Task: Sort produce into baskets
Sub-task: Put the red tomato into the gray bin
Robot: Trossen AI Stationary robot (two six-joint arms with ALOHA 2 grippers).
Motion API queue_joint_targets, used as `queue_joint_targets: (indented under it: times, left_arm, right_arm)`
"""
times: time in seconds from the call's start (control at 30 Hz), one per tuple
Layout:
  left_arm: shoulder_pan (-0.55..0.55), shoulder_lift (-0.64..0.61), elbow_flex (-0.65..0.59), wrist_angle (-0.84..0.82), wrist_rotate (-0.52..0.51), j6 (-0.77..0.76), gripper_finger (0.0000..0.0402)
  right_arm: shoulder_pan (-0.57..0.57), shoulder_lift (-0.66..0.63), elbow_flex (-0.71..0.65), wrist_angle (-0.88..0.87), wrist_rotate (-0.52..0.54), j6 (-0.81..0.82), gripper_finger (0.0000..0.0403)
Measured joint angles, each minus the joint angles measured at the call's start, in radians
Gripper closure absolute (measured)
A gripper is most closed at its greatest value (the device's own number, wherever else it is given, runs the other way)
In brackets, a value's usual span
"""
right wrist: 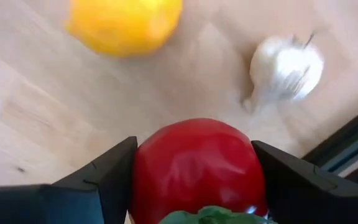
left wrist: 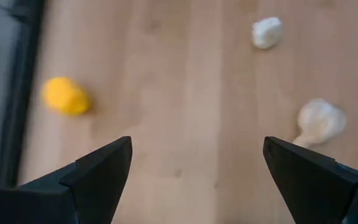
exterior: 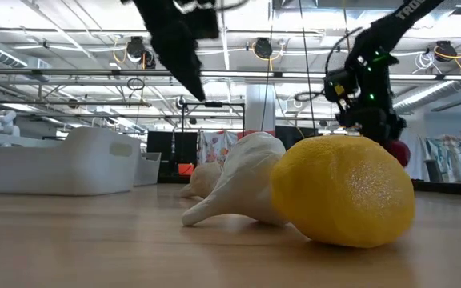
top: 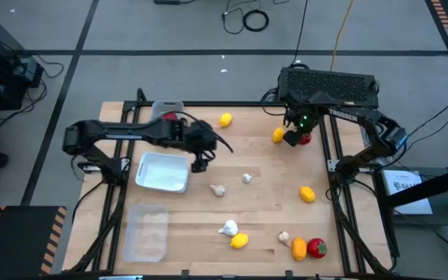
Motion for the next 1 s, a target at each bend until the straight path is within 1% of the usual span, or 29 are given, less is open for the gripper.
queue_joint_targets:
  times: [0.13,0.23,0.33,0.4,0.47,0.53,0.67,0.77,0.83,0.93,1.0]
  left_arm:
    - [0.030,-0.111,0.000,-0.050,-0.064,-0.028,0.0032]
    - [0.080,-0.198,-0.024,-0.037,-0.075,-0.033,0.0032]
    - [0.154,-0.279,-0.094,0.016,-0.075,-0.045,0.0032]
    - [0.214,-0.322,-0.149,0.044,-0.075,-0.060,0.0032]
    - [0.273,-0.351,-0.192,0.070,-0.075,-0.084,0.0032]
    - [0.324,-0.363,-0.227,0.099,-0.074,-0.117,0.0032]
    - [0.402,-0.362,-0.251,0.132,-0.074,-0.130,0.0032]
    - [0.449,-0.360,-0.251,0.186,-0.075,-0.129,0.0032]
    - [0.477,-0.360,-0.252,0.218,-0.098,-0.129,0.0032]
    - [0.517,-0.360,-0.252,0.236,-0.220,-0.125,0.0032]
    - [0.542,-0.360,-0.252,0.236,-0.312,-0.123,0.0032]
  right_arm:
    - [0.048,0.000,0.081,0.018,-0.004,-0.009,0.0128]
    - [0.086,-0.001,0.121,0.130,-0.076,-0.022,0.0128]
    - [0.129,-0.001,0.131,0.330,-0.185,-0.019,0.0128]
    - [0.164,0.000,0.122,0.508,-0.247,-0.003,0.0128]
    - [0.207,0.013,0.110,0.700,-0.281,0.021,0.0128]
    - [0.252,0.045,0.104,0.880,-0.286,0.037,0.0128]
    - [0.333,0.152,0.104,1.249,-0.286,0.076,0.0128]
    - [0.376,0.270,0.105,1.525,-0.286,0.131,0.0128]
    - [0.396,0.357,0.132,1.666,-0.286,0.181,0.0128]
    - [0.416,0.491,0.218,1.778,-0.285,0.270,0.0128]
    - [0.427,0.579,0.304,1.791,-0.285,0.322,0.0128]
